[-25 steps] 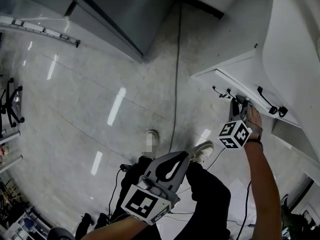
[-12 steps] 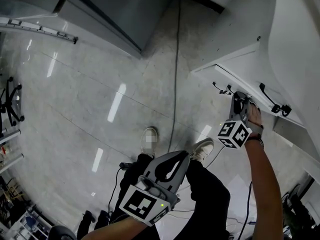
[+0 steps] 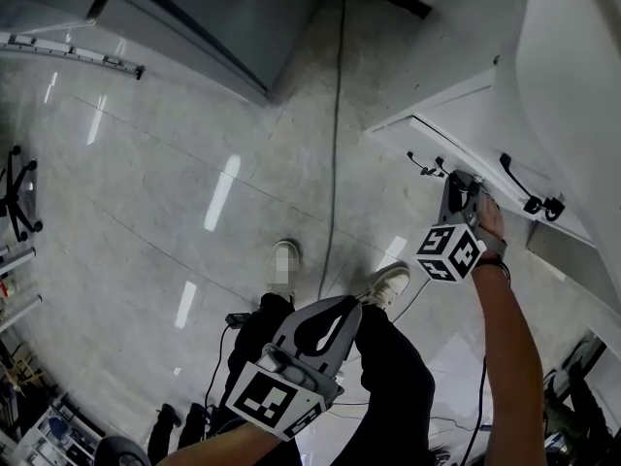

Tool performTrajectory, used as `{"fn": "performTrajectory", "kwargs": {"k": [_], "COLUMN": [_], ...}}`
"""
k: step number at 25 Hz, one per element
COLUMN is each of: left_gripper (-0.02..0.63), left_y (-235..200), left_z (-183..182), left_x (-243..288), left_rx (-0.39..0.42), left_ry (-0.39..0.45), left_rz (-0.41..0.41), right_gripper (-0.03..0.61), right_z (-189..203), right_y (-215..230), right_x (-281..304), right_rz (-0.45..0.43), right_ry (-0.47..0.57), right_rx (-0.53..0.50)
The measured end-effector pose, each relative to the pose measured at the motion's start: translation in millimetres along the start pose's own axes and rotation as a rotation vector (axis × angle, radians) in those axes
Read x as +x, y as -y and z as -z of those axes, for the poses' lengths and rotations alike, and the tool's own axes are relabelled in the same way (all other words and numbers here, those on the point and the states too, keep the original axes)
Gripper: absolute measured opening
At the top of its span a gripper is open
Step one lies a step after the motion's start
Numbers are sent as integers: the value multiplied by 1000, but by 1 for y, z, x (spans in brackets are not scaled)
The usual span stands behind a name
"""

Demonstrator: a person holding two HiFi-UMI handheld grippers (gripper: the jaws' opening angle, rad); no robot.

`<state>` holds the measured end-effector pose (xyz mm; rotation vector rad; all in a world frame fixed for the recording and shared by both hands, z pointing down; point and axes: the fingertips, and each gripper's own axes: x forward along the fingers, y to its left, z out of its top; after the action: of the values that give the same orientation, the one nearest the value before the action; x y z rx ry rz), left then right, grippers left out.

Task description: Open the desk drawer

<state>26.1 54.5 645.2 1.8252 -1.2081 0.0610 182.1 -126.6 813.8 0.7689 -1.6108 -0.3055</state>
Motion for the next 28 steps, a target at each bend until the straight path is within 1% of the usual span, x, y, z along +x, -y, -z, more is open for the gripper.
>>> {"fn": "performTrajectory", "kwargs": {"k": [6, 13, 16, 20, 28], "left_gripper": [21, 21, 21, 21, 21], "left_y": [1, 12, 11, 12, 17], "left_z": [7, 6, 8, 8, 12], "left_x": [-8, -11, -14, -14, -11], "left_rx": [-6, 6, -6, 0, 0], "left_ry": [-4, 20, 10, 8, -4], "left_rz": [-9, 5, -2, 0, 4], "right_gripper": [26, 27, 28, 28, 28], "right_z": [-2, -4, -3, -1, -2], "right_y": [-4, -8, -16, -28, -51], "right_x": [-4, -6, -14, -25, -42], "right_rz": [-39, -37, -34, -27, -36], "right_ry": [6, 10, 22, 42, 44], "right_rx": [3, 20, 13, -3, 26]}}
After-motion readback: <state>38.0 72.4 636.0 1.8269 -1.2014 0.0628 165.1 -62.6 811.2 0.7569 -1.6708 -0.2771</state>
